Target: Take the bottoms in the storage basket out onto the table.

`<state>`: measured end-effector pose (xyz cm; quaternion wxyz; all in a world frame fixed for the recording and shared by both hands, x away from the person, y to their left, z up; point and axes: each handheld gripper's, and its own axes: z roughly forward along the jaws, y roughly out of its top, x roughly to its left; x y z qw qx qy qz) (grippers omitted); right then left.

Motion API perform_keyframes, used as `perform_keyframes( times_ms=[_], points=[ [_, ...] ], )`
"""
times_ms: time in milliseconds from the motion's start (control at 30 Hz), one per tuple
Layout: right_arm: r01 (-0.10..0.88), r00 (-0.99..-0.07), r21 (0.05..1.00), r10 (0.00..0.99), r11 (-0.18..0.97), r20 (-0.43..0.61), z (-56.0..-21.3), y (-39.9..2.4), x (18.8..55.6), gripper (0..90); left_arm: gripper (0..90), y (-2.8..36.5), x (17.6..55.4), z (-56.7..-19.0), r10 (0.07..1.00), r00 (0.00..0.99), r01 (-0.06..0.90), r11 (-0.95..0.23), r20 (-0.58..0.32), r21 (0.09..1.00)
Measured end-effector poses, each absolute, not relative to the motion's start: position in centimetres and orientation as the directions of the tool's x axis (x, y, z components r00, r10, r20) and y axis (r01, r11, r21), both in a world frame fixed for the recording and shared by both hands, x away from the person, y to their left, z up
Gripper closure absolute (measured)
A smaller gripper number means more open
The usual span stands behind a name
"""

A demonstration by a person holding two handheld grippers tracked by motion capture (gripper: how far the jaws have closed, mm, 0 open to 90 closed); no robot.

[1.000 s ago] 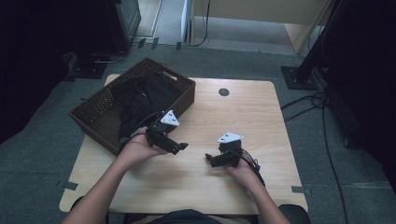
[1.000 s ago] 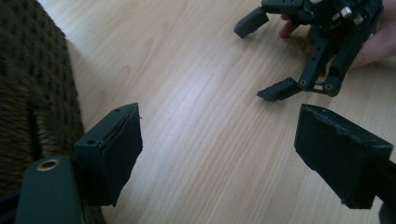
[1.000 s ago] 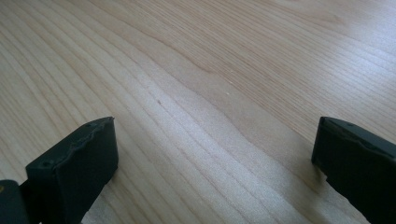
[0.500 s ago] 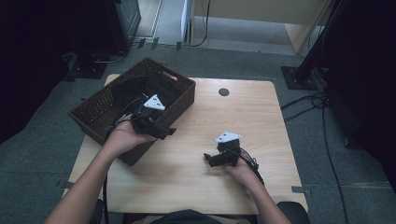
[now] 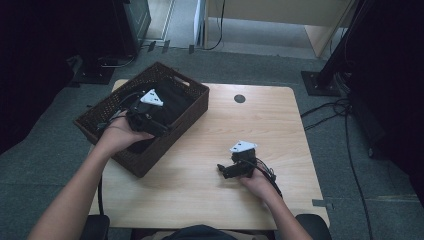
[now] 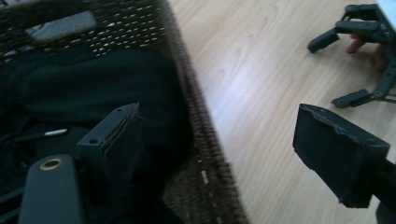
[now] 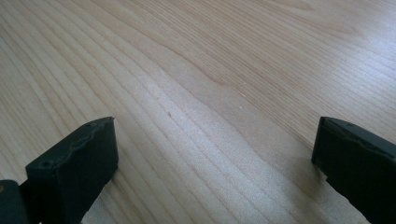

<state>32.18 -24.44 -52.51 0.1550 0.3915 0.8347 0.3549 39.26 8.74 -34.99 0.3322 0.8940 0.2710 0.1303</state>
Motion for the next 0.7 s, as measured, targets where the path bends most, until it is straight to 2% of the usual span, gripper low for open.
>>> perform_keyframes(
  times_ms=[300,433,667,700],
  points=[
    [0.544,-0.648,0.712,0.761,0.444,0.021,-52.5,-24.3,32.3,0.1,16.1,10.8,43.4,-36.1,0.632,0.774,0.459,-0.598,0.034,0.657],
    [0.546,-0.648,0.711,0.762,0.443,0.022,-52.5,-24.2,32.3,0.1,16.1,11.6,45.8,-38.2,0.660,0.752,0.507,-0.578,0.000,0.640],
    [0.546,-0.648,0.711,0.761,0.443,0.022,-52.5,-24.2,32.3,0.1,14.2,11.6,47.8,-40.7,0.680,0.733,0.545,-0.566,-0.024,0.619],
    [0.546,-0.648,0.711,0.761,0.444,0.022,-52.5,-24.2,32.3,0.1,13.9,11.3,48.4,-41.7,0.676,0.734,0.563,-0.558,-0.059,0.609]
  ],
)
